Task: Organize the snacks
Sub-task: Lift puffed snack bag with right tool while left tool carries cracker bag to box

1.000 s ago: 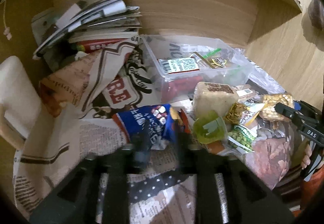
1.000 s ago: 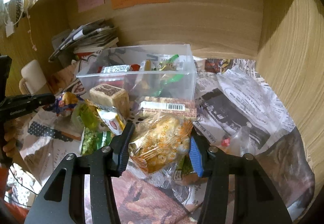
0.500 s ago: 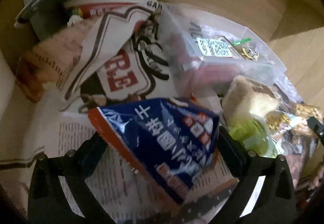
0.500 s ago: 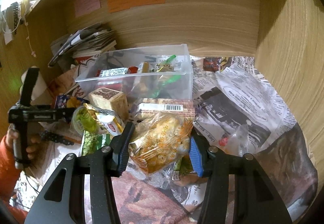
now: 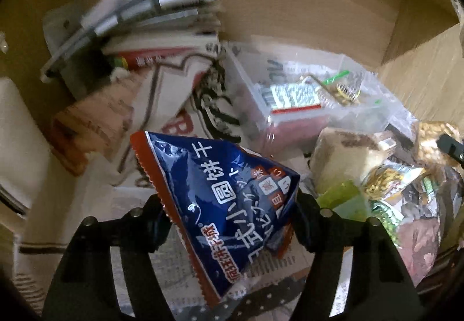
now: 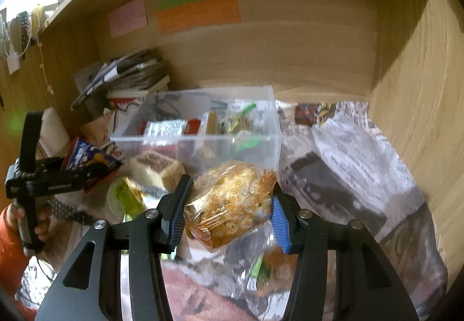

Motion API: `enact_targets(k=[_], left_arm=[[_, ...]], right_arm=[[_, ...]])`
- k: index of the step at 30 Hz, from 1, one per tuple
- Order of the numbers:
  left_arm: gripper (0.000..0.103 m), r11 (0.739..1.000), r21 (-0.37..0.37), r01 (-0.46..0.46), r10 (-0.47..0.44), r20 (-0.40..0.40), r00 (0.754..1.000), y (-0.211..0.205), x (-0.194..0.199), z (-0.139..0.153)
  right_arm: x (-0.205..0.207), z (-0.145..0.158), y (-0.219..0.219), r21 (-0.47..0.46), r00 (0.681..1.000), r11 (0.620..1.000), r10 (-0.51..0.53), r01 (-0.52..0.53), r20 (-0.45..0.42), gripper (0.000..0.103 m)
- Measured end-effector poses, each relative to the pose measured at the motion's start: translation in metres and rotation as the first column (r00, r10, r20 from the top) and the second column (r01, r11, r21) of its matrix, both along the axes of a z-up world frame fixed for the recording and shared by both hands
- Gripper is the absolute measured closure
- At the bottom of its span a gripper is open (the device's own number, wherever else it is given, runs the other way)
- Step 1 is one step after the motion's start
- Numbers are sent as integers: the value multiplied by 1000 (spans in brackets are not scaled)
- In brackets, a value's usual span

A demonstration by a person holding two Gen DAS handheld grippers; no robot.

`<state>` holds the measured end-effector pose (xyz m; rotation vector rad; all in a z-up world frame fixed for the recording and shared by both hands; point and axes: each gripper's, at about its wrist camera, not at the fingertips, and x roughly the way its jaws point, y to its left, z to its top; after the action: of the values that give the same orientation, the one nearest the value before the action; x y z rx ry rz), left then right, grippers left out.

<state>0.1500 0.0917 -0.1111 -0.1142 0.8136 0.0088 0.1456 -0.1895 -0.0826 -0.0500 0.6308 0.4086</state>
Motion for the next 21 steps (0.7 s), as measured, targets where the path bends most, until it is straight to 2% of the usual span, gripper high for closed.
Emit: enact_targets(k=[9,14,21], left_arm=[[34,1000,-6,14,-13,108,994,-2,-7,50],[34,999,-3,48,-47,147,988,-16,9,69],[34,996,9,93,-93,168,981,-32,43,81]], right_arm=[[19,28,9,28,997,999,16,-18,75,56],[32,40,19,23,994,999,25,-27,107,56],[61,46,41,15,993,999,47,-49,107,56]])
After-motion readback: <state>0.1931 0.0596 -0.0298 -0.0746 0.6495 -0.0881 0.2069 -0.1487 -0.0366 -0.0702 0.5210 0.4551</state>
